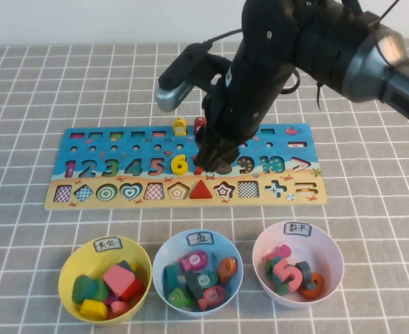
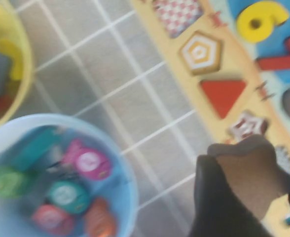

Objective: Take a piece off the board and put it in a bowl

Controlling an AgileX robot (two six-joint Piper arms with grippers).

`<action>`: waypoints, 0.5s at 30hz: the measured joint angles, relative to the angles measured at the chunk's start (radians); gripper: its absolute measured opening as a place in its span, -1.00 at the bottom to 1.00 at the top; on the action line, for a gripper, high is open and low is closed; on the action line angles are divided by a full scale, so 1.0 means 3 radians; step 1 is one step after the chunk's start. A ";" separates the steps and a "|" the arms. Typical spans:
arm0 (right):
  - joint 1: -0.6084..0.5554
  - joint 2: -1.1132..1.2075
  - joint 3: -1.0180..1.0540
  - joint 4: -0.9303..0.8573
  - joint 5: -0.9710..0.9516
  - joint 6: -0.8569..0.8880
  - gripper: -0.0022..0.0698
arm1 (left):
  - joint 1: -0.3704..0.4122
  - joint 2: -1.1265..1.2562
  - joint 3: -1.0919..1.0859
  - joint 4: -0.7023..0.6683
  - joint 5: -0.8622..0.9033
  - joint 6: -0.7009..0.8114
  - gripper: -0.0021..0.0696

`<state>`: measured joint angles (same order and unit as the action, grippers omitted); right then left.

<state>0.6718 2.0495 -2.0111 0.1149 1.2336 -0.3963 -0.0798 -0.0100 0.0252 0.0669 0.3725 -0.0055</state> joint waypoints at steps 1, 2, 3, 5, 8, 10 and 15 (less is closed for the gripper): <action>0.0030 -0.0068 0.0062 -0.0011 0.0000 0.0084 -0.17 | 0.0000 0.0000 0.0000 0.0000 0.0000 0.0000 -0.94; 0.0069 -0.0136 0.0146 -0.0019 0.0000 0.0184 -0.17 | 0.0000 0.0000 0.0000 0.0000 0.0000 0.0000 -0.94; 0.0111 -0.0205 0.0232 -0.0028 0.0000 0.0286 -0.17 | 0.0000 0.0000 0.0000 0.0000 0.0000 0.0000 -0.94; 0.0198 -0.0325 0.0383 -0.0035 0.0000 0.0511 -0.17 | 0.0000 0.0000 0.0000 0.0000 0.0000 0.0000 -0.94; 0.0374 -0.0463 0.0591 -0.0043 0.0008 0.0786 -0.17 | 0.0000 0.0000 0.0000 0.0000 0.0000 0.0000 -0.94; 0.0489 -0.0501 0.0676 -0.0043 0.0010 0.0950 -0.17 | 0.0000 0.0000 0.0000 0.0000 0.0000 0.0000 -0.94; 0.0787 -0.0508 0.0768 -0.0043 -0.0006 0.1321 -0.17 | 0.0000 0.0000 0.0000 0.0000 0.0000 0.0000 -0.94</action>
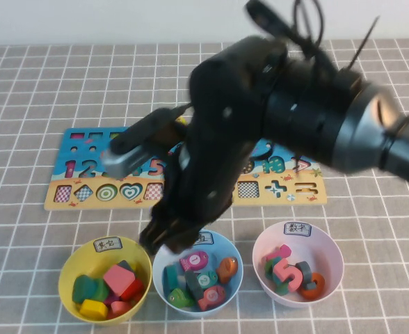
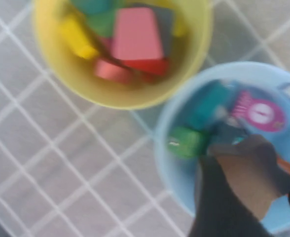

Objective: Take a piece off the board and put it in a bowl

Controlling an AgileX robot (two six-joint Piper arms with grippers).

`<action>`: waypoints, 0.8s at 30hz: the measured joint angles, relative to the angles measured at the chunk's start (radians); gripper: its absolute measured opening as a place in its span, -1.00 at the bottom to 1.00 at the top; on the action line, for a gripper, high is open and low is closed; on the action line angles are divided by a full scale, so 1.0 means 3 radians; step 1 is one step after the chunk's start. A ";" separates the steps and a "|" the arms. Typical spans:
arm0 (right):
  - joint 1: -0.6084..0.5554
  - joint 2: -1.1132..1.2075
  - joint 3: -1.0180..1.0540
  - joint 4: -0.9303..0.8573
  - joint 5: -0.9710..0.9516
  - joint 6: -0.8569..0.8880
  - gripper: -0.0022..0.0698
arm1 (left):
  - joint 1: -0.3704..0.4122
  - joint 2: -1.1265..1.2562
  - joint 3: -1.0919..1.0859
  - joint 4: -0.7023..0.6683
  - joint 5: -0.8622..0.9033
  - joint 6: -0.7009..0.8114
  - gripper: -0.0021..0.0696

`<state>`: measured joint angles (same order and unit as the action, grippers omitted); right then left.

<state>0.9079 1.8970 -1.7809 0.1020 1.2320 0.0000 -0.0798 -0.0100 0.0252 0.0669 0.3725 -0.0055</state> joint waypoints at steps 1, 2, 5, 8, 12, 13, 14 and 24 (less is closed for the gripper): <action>0.0059 0.0000 0.0006 0.0000 -0.0022 0.0082 -0.17 | 0.0000 0.0000 0.0000 0.0000 0.0000 0.0000 -0.94; 0.0119 0.0000 0.0006 0.0000 -0.0071 0.0160 -0.17 | 0.0000 0.0000 0.0000 0.0000 0.0000 0.0000 -0.94; 0.0281 0.0000 0.0006 0.0000 -0.0239 0.0295 -0.17 | 0.0000 0.0000 0.0000 0.0000 0.0000 0.0000 -0.94; 0.0412 0.0006 0.0006 0.0022 -0.0391 0.0351 -0.17 | 0.0000 0.0000 0.0000 0.0000 0.0000 0.0000 -0.94; 0.0515 0.0087 0.0006 0.0050 -0.0582 0.0549 -0.17 | 0.0000 0.0000 0.0000 0.0000 0.0000 0.0000 -0.94; 0.0522 0.0115 0.0006 0.0055 -0.0616 0.0598 -0.17 | 0.0000 0.0000 0.0000 0.0000 0.0000 0.0000 -0.94; 0.0528 0.0150 0.0006 0.0049 -0.0657 0.0667 -0.17 | 0.0000 0.0000 0.0000 0.0000 0.0000 0.0000 -0.94; 0.0528 0.0459 0.0006 0.0013 -0.0780 0.0964 -0.17 | 0.0000 0.0000 0.0000 0.0000 0.0000 0.0000 -0.94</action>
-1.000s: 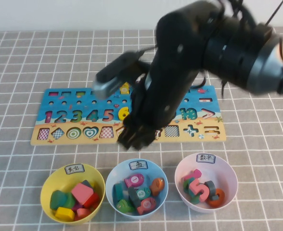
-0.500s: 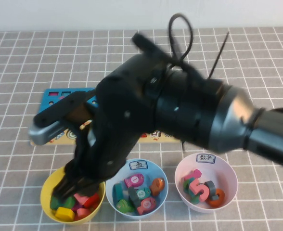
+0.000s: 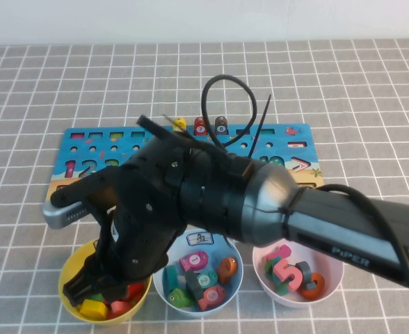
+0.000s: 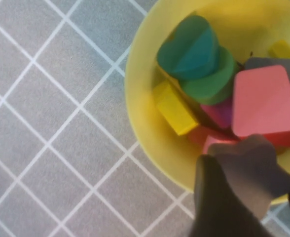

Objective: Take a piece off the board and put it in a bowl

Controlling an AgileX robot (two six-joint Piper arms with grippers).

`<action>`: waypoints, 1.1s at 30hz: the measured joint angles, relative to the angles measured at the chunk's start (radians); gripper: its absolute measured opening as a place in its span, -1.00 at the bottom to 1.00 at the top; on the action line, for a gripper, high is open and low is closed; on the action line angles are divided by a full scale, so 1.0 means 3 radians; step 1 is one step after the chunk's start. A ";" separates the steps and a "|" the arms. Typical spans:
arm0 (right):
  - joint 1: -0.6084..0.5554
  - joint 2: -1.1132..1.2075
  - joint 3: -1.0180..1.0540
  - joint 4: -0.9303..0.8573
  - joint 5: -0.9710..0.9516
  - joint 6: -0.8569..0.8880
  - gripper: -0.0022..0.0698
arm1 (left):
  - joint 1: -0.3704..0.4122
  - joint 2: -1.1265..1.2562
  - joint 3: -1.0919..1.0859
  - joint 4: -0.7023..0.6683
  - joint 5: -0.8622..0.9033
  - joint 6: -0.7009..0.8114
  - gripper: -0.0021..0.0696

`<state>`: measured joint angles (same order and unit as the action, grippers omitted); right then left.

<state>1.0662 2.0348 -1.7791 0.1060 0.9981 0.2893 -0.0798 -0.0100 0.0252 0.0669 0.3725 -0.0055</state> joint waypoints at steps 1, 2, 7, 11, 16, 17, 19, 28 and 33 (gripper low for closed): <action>0.0000 0.0015 0.0000 0.0000 -0.0014 0.0029 -0.17 | 0.0000 0.0000 0.0000 0.0000 0.0000 0.0000 -0.94; 0.0000 0.0024 0.0000 -0.0002 -0.0024 0.0047 -0.17 | 0.0000 0.0000 0.0000 0.0000 0.0000 0.0000 -0.94; 0.0000 0.0049 0.0000 -0.0016 -0.0106 0.0074 -0.17 | 0.0000 0.0000 0.0000 0.0000 0.0000 0.0000 -0.94; 0.0000 0.0079 0.0000 -0.0016 -0.0112 0.0082 -0.17 | 0.0000 0.0000 0.0000 0.0000 0.0000 0.0000 -0.94; 0.0000 0.0126 0.0000 -0.0016 -0.0200 0.0082 -0.17 | 0.0000 0.0000 0.0000 0.0000 0.0000 0.0000 -0.94; 0.0000 0.0135 0.0000 -0.0007 -0.0233 0.0082 -0.17 | 0.0000 0.0000 0.0000 0.0000 0.0000 0.0000 -0.94; 0.0000 0.0150 0.0000 0.0022 -0.0333 0.0082 -0.17 | 0.0000 0.0000 0.0000 0.0000 0.0000 0.0000 -0.94; 0.0000 0.0286 -0.0191 0.0085 -0.0363 0.0084 -0.17 | 0.0000 0.0000 0.0000 0.0000 0.0000 0.0000 -0.94; 0.0000 0.0474 -0.0410 0.0101 -0.0088 0.0098 -0.17 | 0.0000 0.0000 0.0000 0.0000 0.0000 0.0000 -0.94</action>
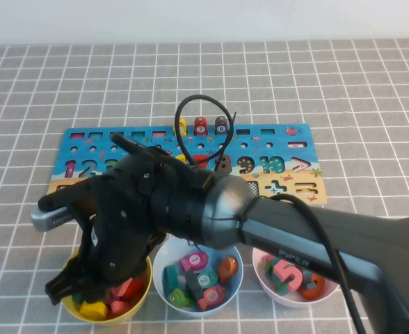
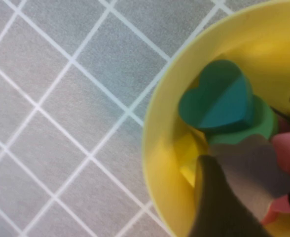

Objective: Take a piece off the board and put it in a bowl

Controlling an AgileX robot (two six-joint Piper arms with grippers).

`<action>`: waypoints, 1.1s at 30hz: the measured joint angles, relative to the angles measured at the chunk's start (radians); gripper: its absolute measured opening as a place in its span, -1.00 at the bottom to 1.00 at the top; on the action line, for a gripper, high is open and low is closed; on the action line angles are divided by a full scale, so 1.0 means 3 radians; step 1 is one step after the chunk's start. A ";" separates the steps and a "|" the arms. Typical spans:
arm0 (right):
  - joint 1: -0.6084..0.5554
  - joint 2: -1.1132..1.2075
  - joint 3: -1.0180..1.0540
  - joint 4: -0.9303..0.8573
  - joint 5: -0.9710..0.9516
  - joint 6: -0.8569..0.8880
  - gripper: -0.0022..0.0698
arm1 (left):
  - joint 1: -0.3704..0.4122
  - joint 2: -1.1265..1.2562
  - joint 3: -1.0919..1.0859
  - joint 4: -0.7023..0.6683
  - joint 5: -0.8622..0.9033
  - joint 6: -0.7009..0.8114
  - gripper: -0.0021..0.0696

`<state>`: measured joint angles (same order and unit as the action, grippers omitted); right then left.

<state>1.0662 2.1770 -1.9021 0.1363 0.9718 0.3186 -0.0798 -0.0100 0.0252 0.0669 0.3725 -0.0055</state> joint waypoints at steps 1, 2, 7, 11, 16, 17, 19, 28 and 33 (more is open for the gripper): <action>0.0000 0.0007 -0.0023 0.0000 0.0025 0.0000 -0.17 | 0.0000 0.0000 0.0000 0.0000 0.0000 0.0000 -0.94; 0.0000 0.0013 -0.0024 0.0000 0.0044 0.0000 -0.16 | 0.0000 0.0000 0.0000 0.0000 0.0000 0.0000 -0.94; 0.0000 0.0034 -0.0044 0.0000 0.0089 0.0008 0.07 | 0.0000 0.0000 0.0000 0.0000 0.0000 0.0000 -0.94; 0.0000 0.0047 -0.0044 -0.0006 0.0097 0.0060 0.21 | 0.0000 0.0000 0.0000 0.0000 0.0000 0.0000 -0.94; 0.0000 0.0022 -0.0044 -0.0011 0.0097 0.0117 0.25 | 0.0000 0.0000 0.0000 0.0000 0.0000 0.0000 -0.94; 0.0000 -0.0002 -0.0044 -0.0011 0.0097 0.0123 0.25 | 0.0000 0.0000 0.0000 0.0000 0.0000 0.0000 -0.94; 0.0000 -0.0072 -0.0044 -0.0011 0.0097 0.0131 0.23 | 0.0000 0.0000 0.0000 0.0000 0.0000 0.0000 -0.94; 0.0008 -0.0567 0.0160 -0.0252 0.0190 0.0135 -0.54 | 0.0000 0.0000 0.0000 0.0000 0.0000 0.0000 -0.94; 0.0016 -0.1158 0.0867 -0.0376 0.0113 0.0069 -0.92 | 0.0000 0.0000 0.0000 0.0000 0.0000 0.0000 -0.94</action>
<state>1.0710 1.8295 -1.6419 0.0235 1.0059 0.3392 -0.0798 -0.0100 0.0252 0.0669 0.3725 -0.0055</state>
